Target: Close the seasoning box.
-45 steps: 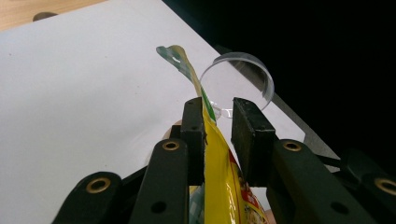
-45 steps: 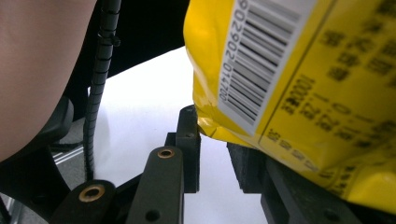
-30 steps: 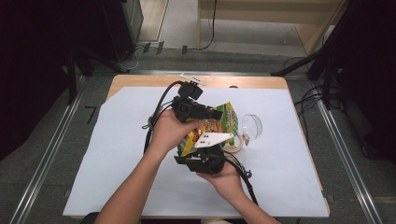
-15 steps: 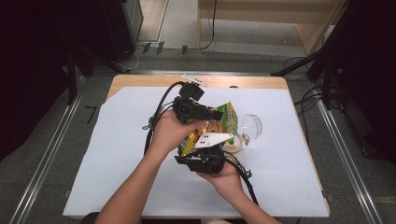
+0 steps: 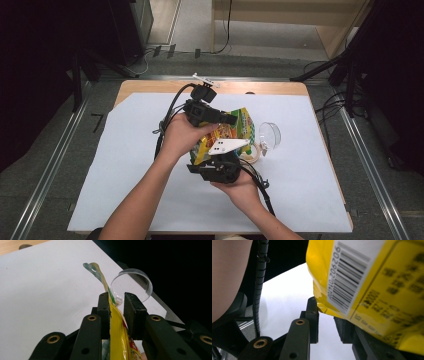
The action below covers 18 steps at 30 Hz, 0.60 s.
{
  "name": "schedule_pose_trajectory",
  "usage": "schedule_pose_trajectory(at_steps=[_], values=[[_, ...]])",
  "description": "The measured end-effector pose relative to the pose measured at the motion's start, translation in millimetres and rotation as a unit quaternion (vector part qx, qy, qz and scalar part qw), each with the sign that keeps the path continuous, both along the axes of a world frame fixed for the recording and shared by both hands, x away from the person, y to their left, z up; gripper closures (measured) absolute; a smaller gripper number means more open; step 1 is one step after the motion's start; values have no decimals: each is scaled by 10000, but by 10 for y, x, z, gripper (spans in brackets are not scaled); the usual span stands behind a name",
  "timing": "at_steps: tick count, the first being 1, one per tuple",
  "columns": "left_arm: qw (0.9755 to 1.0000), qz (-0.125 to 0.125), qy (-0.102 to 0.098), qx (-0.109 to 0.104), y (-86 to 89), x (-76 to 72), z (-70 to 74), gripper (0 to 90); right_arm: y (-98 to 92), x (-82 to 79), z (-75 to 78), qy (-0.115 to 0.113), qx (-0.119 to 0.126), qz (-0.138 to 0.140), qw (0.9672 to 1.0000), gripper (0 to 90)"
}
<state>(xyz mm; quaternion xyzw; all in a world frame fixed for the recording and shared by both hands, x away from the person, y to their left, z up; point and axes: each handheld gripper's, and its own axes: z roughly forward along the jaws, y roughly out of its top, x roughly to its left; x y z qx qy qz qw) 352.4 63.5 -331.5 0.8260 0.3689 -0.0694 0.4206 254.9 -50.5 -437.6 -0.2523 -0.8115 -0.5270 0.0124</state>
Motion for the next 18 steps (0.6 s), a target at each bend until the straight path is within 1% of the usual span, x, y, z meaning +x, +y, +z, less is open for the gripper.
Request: schedule_pose_trajectory(at_steps=[4,8,11,16,18], values=[[10000,29,50,-29,13,28,-5,757,8,11,0,8,2,-49,10000,752],[10000,36,40,-24,22,29,-6,757,22,8,1,-11,-20,-82,10000,751],[10000,47,62,24,14,35,-6,760,33,2,-2,34,25,-134,9999,750],[9999,75,-4,110,3,20,7,763,44,22,-3,155,37,-157,9998,749],[9999,88,5,115,0,19,12,764,50,21,-1,185,55,-184,9996,748]])
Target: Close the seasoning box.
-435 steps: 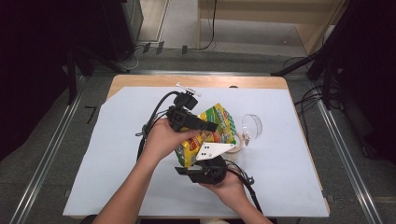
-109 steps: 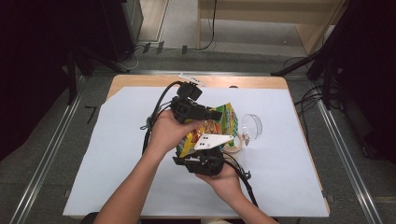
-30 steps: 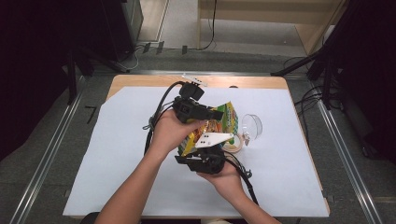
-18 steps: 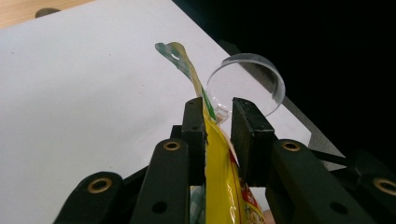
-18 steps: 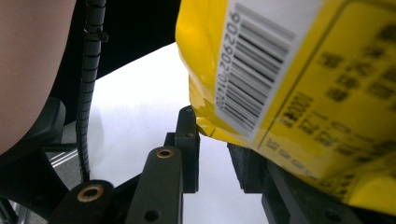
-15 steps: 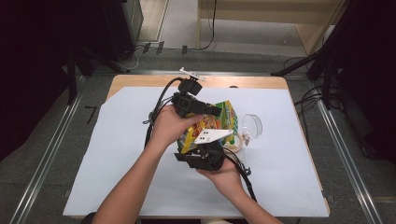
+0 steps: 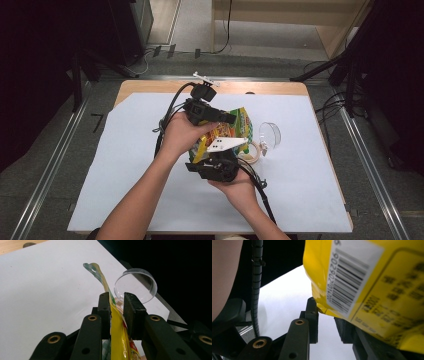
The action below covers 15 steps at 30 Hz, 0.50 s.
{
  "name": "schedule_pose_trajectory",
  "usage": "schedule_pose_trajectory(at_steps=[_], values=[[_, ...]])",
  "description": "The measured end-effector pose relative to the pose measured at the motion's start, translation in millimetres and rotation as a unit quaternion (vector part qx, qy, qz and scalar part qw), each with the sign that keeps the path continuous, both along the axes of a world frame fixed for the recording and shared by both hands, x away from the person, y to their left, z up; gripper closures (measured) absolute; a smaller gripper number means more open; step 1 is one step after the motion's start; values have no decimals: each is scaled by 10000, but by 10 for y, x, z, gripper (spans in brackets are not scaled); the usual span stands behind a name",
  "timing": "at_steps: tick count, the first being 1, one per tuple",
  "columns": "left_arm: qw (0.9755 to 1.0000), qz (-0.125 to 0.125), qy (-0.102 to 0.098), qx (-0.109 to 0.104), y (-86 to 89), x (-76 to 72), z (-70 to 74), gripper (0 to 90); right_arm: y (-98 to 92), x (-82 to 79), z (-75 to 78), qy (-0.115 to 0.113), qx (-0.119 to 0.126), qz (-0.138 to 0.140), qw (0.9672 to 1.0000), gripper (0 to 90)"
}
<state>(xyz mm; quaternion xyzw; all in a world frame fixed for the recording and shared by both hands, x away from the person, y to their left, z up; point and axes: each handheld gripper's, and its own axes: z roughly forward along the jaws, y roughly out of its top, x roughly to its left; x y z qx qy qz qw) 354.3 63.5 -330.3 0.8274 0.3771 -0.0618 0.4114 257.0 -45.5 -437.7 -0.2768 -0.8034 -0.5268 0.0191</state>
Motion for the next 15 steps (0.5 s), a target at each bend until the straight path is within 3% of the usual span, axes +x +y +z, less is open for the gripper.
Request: schedule_pose_trajectory(at_steps=[7,15], values=[[10000,-14,-26,85,-19,3,36,768,17,-16,14,-25,124,-111,9999,744],[9999,-5,-42,100,-44,20,27,772,15,-6,20,6,18,-211,9998,741]])
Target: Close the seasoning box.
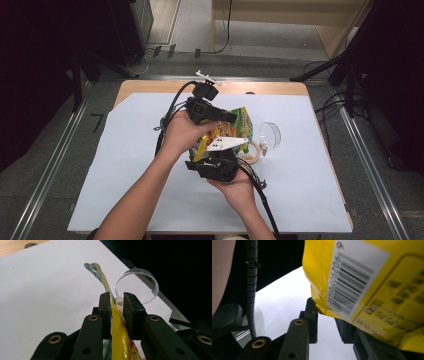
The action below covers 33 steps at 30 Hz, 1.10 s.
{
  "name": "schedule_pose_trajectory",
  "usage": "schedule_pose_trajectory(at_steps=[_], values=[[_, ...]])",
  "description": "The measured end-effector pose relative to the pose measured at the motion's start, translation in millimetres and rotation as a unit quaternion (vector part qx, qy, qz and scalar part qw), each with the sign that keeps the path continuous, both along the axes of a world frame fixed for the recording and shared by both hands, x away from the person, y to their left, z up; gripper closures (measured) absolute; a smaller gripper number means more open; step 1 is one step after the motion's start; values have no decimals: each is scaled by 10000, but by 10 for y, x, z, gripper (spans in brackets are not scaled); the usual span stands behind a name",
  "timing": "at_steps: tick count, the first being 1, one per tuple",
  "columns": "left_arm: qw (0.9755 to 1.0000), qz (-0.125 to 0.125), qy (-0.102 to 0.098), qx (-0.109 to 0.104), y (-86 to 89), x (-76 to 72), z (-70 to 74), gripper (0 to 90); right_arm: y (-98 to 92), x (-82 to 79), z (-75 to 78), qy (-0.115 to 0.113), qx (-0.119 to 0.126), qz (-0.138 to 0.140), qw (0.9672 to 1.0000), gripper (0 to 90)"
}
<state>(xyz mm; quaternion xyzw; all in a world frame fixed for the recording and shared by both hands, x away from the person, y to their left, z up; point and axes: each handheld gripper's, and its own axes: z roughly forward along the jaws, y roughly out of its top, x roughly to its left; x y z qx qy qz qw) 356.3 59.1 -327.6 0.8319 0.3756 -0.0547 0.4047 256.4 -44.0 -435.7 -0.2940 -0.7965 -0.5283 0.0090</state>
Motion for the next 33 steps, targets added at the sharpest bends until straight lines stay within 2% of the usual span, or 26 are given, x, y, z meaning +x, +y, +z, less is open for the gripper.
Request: schedule_pose_trajectory(at_steps=[5,33], values=[[10000,-3,39,33,-1,26,-3,776,3,4,6,-32,-42,-32,10000,739],[9999,-9,-34,133,1,12,42,778,40,-4,22,-87,26,-107,9999,738]])
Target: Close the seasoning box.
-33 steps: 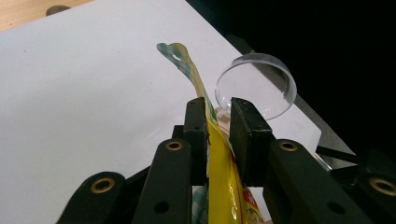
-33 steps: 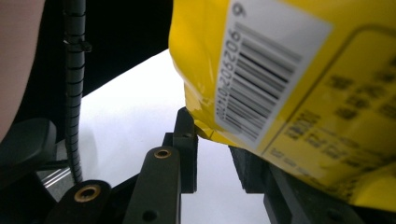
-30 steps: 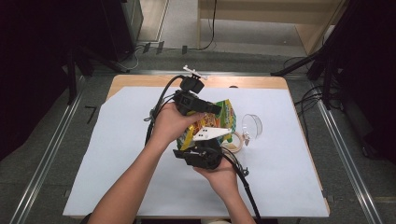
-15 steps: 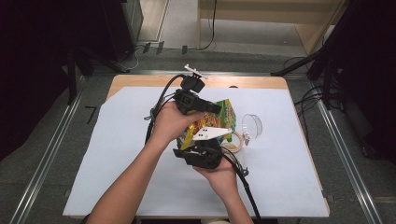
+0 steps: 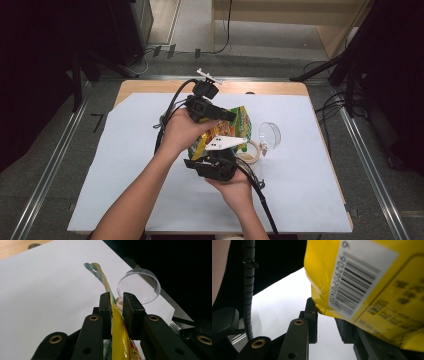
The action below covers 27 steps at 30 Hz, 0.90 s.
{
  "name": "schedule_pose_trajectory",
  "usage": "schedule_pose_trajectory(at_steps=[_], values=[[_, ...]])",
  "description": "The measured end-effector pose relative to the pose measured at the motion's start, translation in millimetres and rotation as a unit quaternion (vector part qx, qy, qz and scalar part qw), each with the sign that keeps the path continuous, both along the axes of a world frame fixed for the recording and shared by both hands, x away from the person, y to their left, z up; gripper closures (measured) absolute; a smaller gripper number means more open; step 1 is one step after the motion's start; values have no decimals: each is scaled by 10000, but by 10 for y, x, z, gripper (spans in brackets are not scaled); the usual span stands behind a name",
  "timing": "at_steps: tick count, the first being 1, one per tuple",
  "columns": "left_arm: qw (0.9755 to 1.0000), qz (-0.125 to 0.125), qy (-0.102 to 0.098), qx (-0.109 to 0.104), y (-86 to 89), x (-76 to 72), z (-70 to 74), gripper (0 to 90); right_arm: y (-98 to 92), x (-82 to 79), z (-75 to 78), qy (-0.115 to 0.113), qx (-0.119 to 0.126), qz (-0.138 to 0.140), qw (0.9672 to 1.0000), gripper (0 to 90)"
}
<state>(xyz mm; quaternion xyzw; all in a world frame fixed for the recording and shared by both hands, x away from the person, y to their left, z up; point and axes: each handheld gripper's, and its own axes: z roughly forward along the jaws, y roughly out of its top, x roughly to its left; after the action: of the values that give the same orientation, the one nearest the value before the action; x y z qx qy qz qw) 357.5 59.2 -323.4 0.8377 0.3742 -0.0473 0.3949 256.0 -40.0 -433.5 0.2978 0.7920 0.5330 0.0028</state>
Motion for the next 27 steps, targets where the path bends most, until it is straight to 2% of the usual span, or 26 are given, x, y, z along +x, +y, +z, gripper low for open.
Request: schedule_pose_trajectory(at_steps=[27], values=[[10000,12,14,-7,7,7,-2,777,-1,5,9,-4,-49,16,10000,739]])
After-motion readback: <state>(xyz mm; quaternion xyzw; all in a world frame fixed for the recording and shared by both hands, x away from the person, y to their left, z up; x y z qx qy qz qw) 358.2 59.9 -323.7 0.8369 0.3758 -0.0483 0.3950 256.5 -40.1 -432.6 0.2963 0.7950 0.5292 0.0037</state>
